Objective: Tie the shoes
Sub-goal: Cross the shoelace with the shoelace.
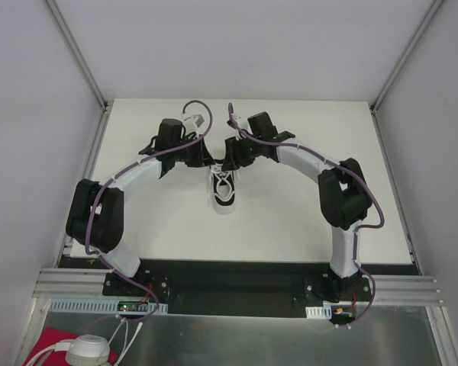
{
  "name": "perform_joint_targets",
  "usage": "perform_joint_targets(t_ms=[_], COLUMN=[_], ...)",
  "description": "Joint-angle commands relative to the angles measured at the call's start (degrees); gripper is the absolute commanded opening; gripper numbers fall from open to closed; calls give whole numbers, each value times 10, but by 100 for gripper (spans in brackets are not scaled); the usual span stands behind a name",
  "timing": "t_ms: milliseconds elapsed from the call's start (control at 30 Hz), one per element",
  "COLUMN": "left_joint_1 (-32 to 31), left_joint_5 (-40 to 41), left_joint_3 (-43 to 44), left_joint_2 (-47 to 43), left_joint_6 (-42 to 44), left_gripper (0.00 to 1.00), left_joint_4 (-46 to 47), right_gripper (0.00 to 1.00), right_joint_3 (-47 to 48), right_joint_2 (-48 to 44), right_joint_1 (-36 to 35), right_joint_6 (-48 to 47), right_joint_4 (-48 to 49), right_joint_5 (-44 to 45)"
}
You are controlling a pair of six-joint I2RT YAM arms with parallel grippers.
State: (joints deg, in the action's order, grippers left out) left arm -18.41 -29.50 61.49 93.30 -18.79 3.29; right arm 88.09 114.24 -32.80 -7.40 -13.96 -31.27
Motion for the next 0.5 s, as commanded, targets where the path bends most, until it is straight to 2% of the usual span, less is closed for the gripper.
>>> perform_joint_targets(t_ms=[0,467], left_joint_1=[-4,-3], left_joint_5=[-6,-5], left_joint_3=[22,27], left_joint_2=[-30,-26], left_joint_6=[13,12], left_gripper=[0,0], left_joint_4=[-7,-7], right_gripper=[50,44], right_joint_3=[39,38], right_joint_2=[20,42], right_joint_1=[20,46], right_joint_6=[-19,5], right_joint_4=[-10,-1], right_joint_5=[-61,-122])
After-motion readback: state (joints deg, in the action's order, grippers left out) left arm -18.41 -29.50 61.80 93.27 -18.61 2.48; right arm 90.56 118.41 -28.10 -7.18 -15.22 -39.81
